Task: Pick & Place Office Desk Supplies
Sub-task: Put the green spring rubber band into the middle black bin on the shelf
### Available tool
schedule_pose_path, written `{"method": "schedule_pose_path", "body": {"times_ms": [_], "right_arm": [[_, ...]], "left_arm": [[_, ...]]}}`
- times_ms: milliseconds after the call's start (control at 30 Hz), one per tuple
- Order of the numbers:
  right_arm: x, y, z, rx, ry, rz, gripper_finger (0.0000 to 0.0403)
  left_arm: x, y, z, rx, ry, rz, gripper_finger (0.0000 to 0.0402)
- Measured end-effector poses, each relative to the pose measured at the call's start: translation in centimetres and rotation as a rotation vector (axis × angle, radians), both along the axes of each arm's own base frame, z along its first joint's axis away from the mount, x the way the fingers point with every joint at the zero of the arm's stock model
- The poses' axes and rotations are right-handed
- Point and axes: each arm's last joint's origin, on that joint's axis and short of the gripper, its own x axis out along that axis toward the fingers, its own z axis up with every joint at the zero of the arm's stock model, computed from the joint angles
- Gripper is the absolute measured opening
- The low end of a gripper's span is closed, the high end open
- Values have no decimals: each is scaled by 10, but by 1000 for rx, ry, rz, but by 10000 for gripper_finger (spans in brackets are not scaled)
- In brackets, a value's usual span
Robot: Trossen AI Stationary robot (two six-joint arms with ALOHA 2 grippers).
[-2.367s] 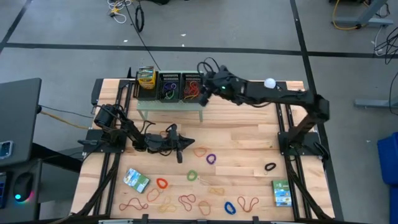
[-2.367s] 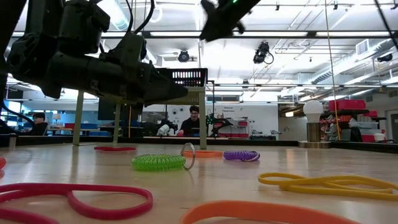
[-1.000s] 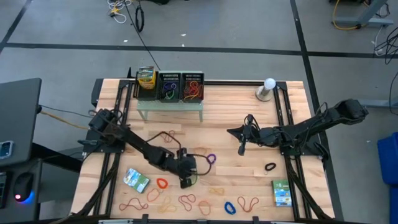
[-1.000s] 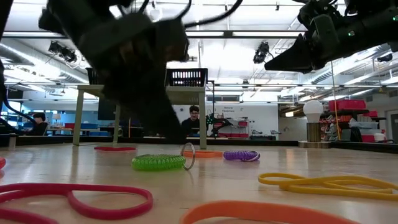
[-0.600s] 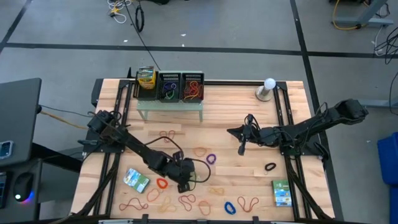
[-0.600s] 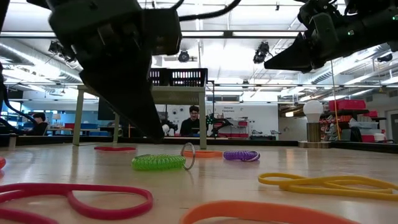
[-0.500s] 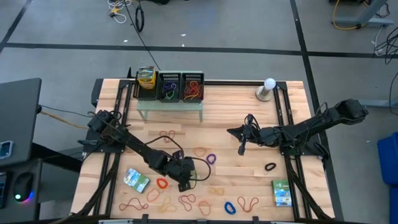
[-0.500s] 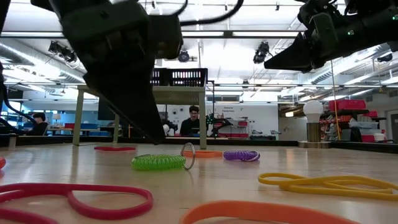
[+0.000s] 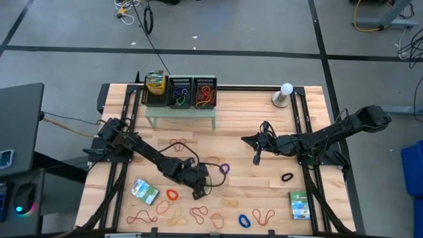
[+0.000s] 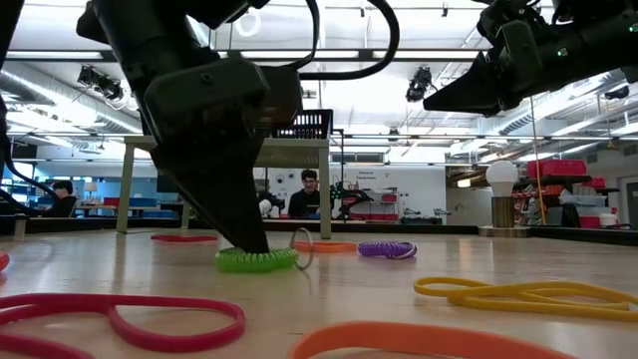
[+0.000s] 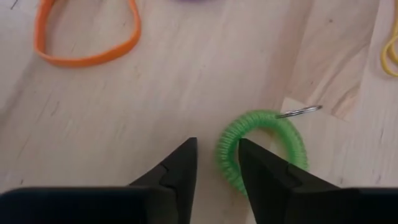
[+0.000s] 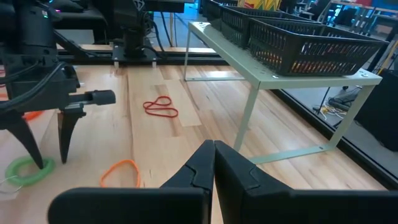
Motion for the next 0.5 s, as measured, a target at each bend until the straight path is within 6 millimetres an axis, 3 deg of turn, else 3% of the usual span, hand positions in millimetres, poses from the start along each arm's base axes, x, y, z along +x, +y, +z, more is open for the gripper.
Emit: {"method": "schedule_pose_path", "body": {"times_ms": [300, 500], "right_arm": [[0, 0, 0, 0, 0, 0, 20], [0, 0, 0, -1, 0, 0, 20]], "left_arm": [[-13, 7, 12, 61, 88, -57, 17], [-27, 22, 50, 166, 69, -13, 11]]}}
